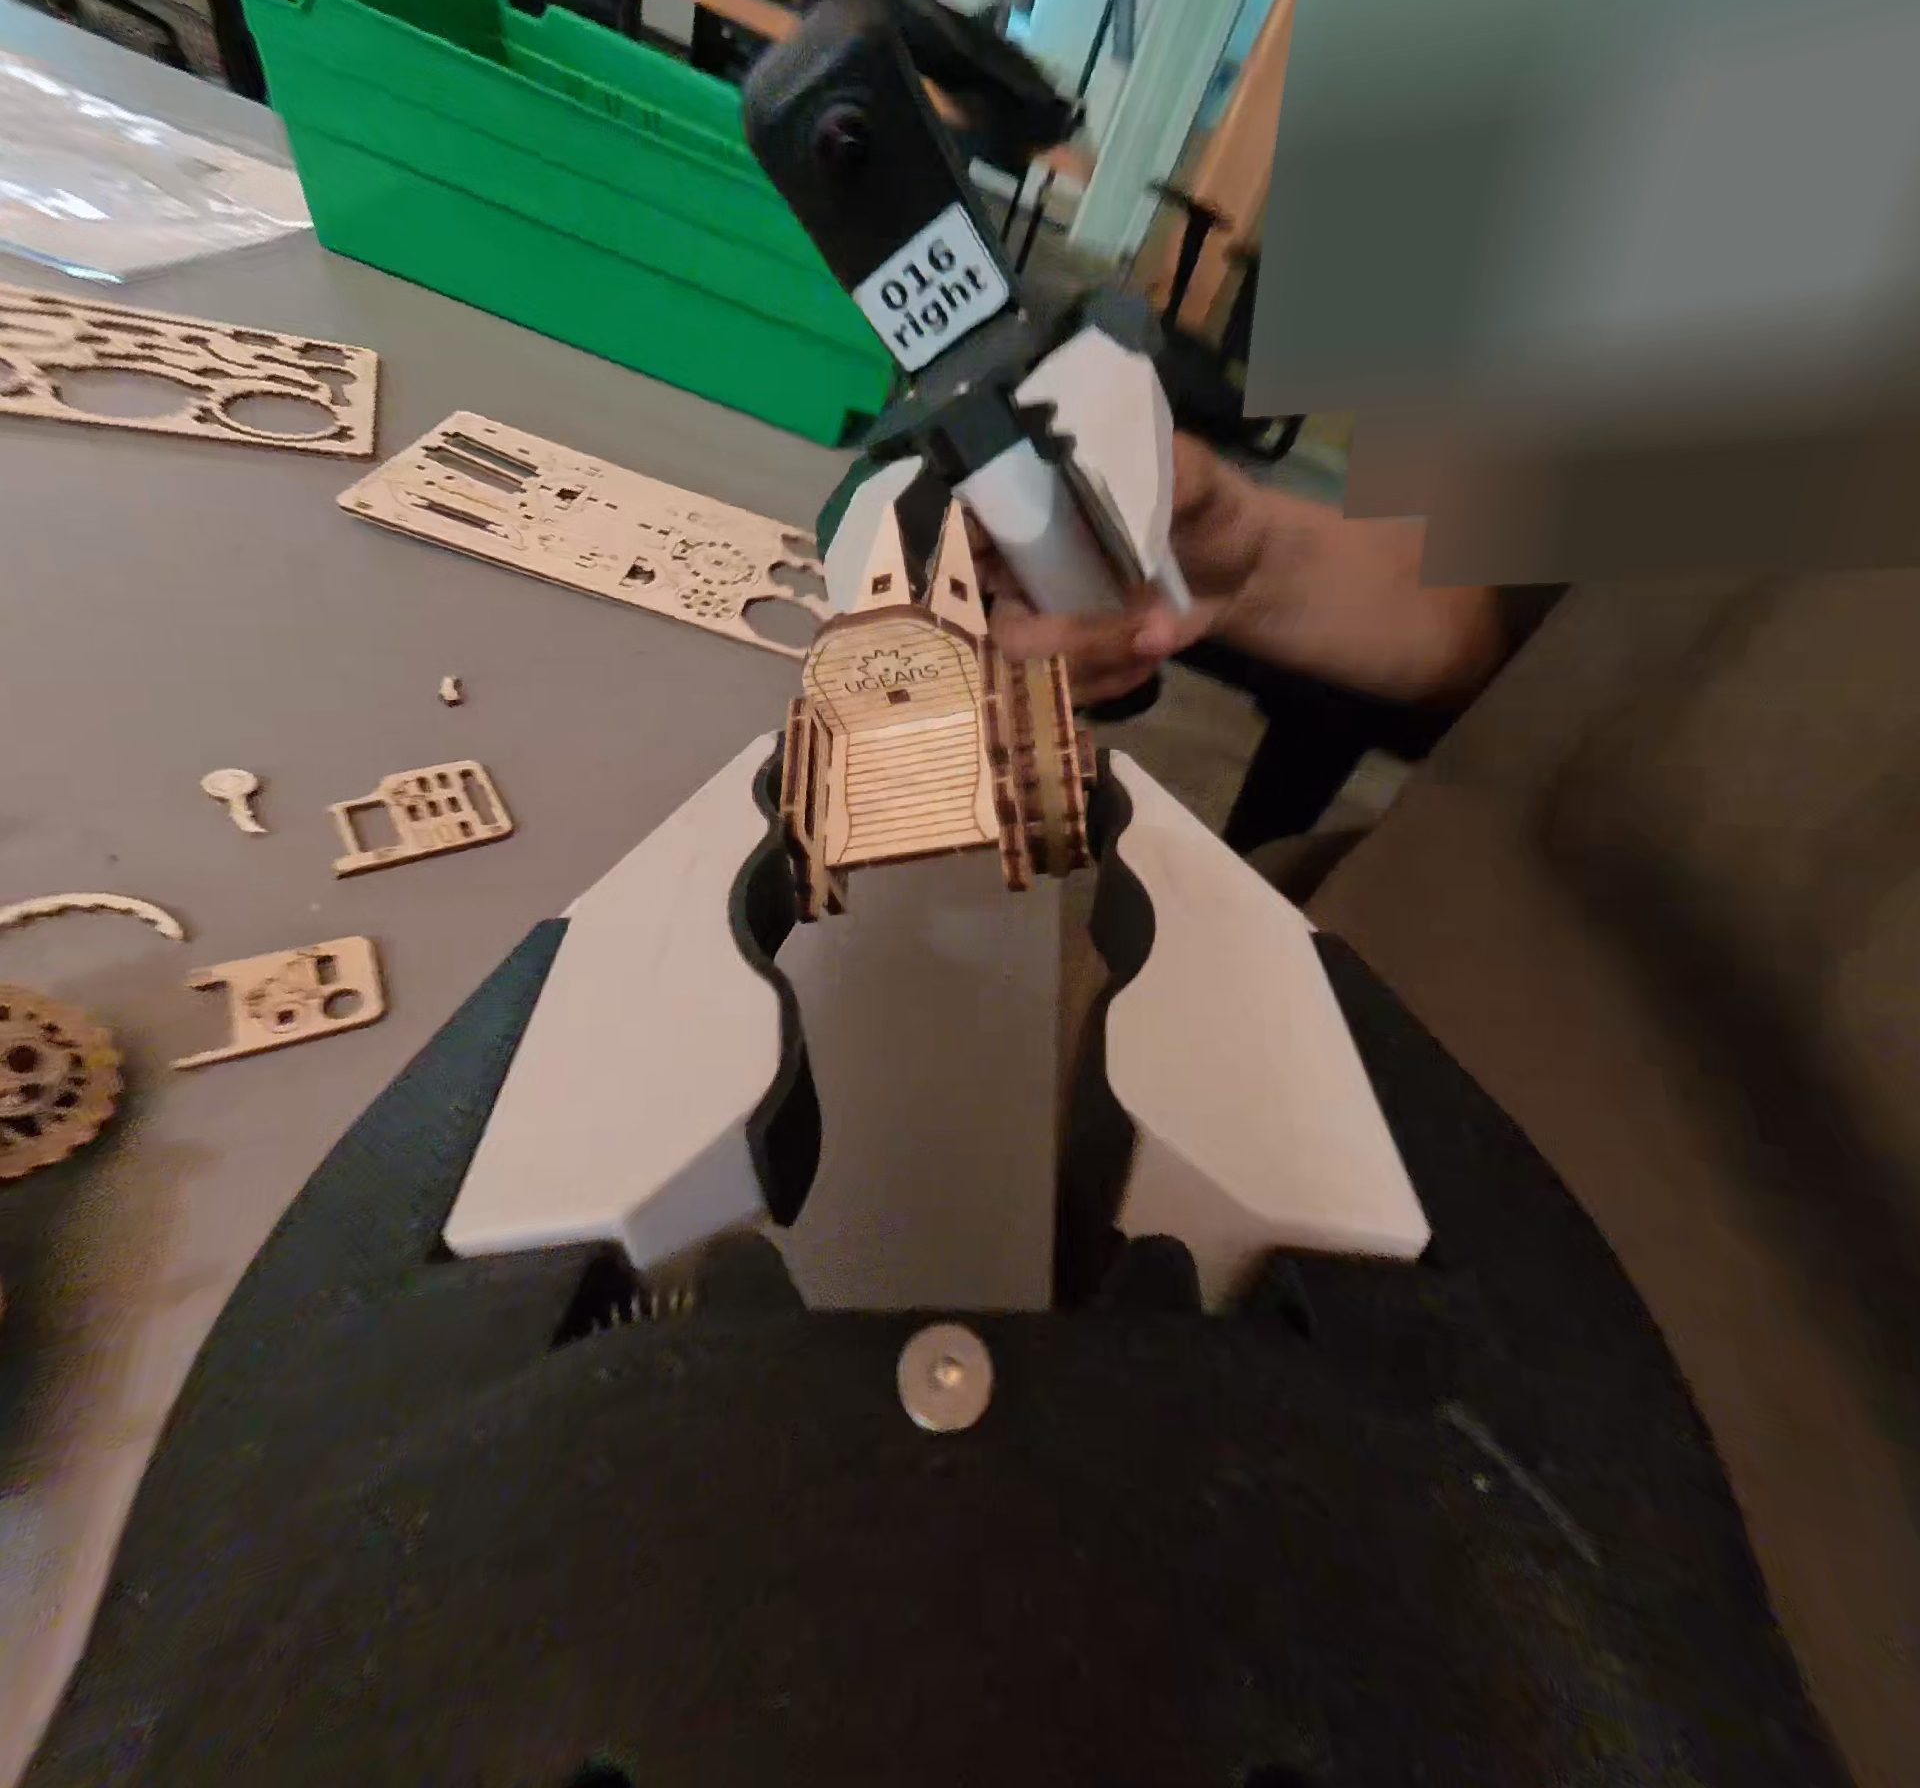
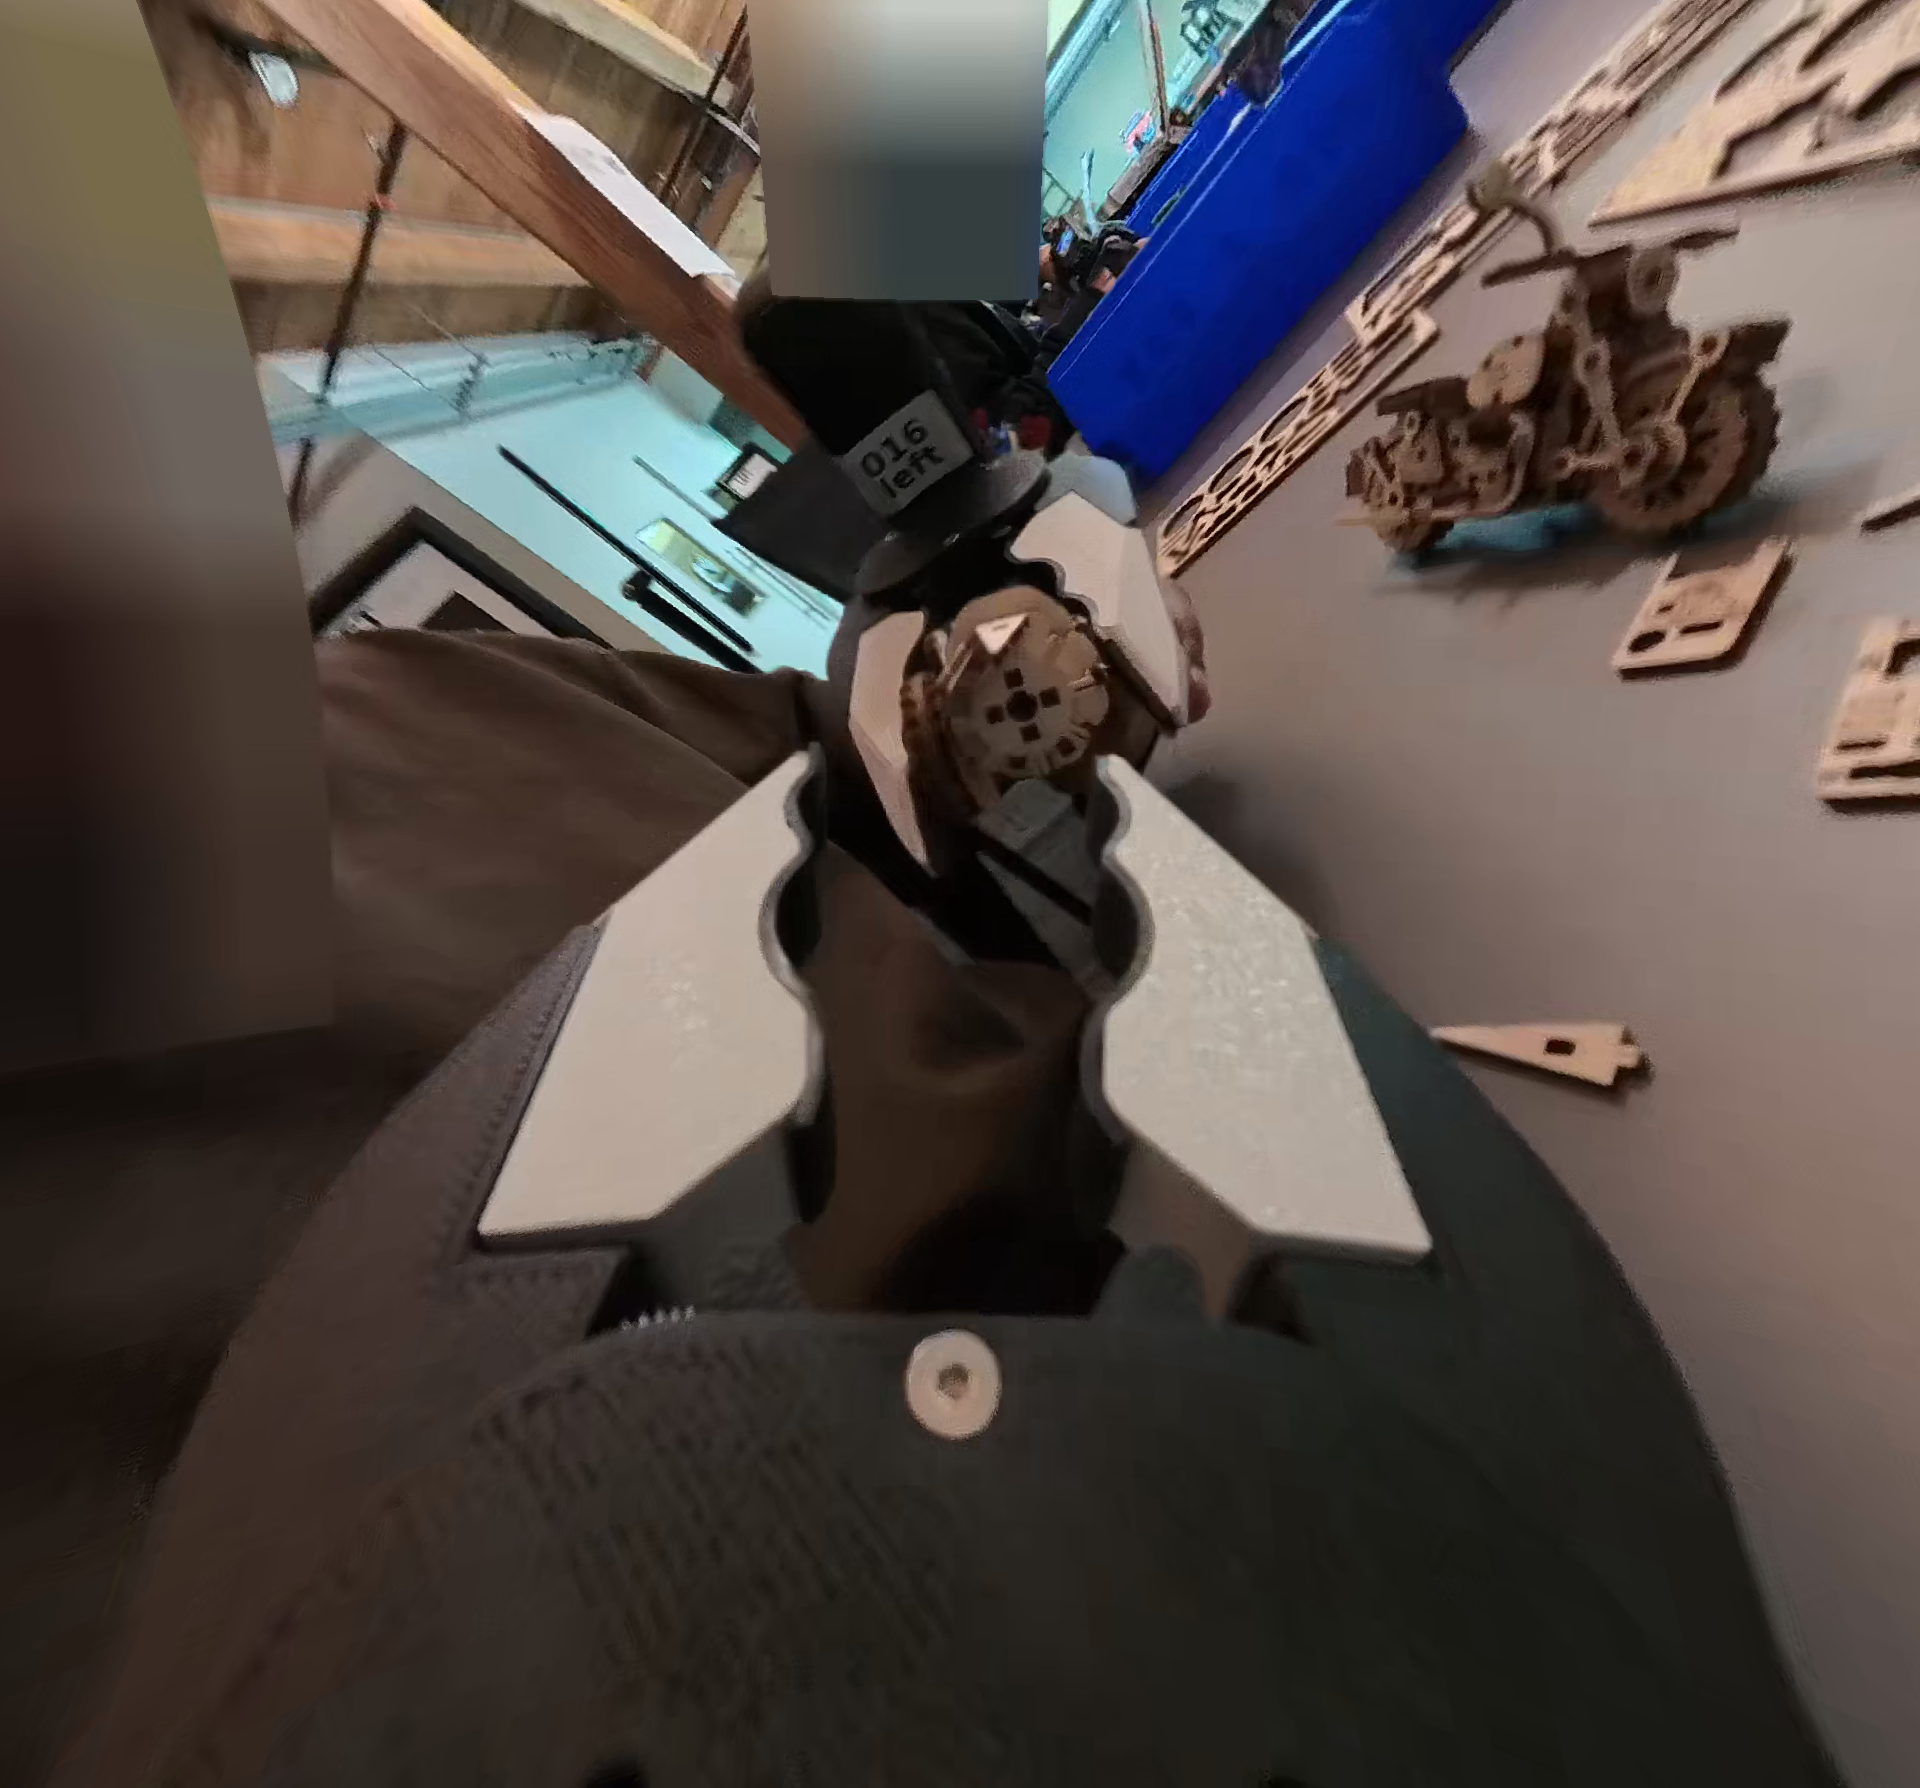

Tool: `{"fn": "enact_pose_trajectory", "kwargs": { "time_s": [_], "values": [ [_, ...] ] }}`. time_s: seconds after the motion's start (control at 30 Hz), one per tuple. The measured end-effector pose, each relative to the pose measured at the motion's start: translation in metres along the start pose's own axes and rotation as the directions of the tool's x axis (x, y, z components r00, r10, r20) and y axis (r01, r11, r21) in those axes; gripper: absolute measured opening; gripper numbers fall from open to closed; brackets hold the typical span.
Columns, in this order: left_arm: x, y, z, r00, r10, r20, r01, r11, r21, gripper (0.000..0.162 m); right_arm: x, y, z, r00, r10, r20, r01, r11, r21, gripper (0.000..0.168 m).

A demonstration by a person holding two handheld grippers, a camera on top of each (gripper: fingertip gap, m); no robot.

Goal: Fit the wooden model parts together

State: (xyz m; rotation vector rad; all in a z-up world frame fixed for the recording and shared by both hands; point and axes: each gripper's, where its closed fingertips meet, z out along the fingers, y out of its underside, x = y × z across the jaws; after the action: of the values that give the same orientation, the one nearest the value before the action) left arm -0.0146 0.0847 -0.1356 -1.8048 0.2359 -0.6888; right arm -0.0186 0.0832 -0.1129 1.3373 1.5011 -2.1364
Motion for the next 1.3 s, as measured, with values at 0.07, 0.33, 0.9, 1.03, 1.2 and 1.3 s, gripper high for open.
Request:
{"fn": "enact_pose_trajectory", "kwargs": {
  "time_s": [0.07,0.33,0.9,1.03,1.2,1.3],
  "values": [
    [0.000,-0.008,-0.002,0.994,-0.102,-0.041,0.104,0.993,0.056,0.054,-0.004,-0.003,0.003,0.996,-0.086,-0.016,0.086,0.996,0.013,0.049],
    [0.004,-0.008,0.002,0.987,-0.152,-0.056,0.156,0.986,0.062,0.054,0.004,0.000,0.010,0.976,-0.184,-0.117,0.185,0.983,0.000,0.051],
    [0.015,-0.011,0.001,0.924,-0.317,-0.212,0.332,0.942,0.039,0.068,0.005,-0.003,0.005,0.975,-0.184,-0.128,0.187,0.982,0.011,0.039],
    [0.012,-0.015,-0.003,0.871,-0.408,-0.274,0.436,0.899,0.046,0.063,0.006,-0.001,0.006,0.964,-0.223,-0.147,0.223,0.975,-0.016,0.039],
    [0.007,-0.016,-0.006,0.870,-0.417,-0.262,0.446,0.893,0.061,0.052,0.007,0.004,0.008,0.945,-0.276,-0.174,0.268,0.961,-0.070,0.039],
    [0.004,-0.015,-0.006,0.870,-0.423,-0.251,0.450,0.891,0.059,0.049,0.009,0.006,0.009,0.939,-0.287,-0.190,0.276,0.957,-0.084,0.039]
  ]
}}
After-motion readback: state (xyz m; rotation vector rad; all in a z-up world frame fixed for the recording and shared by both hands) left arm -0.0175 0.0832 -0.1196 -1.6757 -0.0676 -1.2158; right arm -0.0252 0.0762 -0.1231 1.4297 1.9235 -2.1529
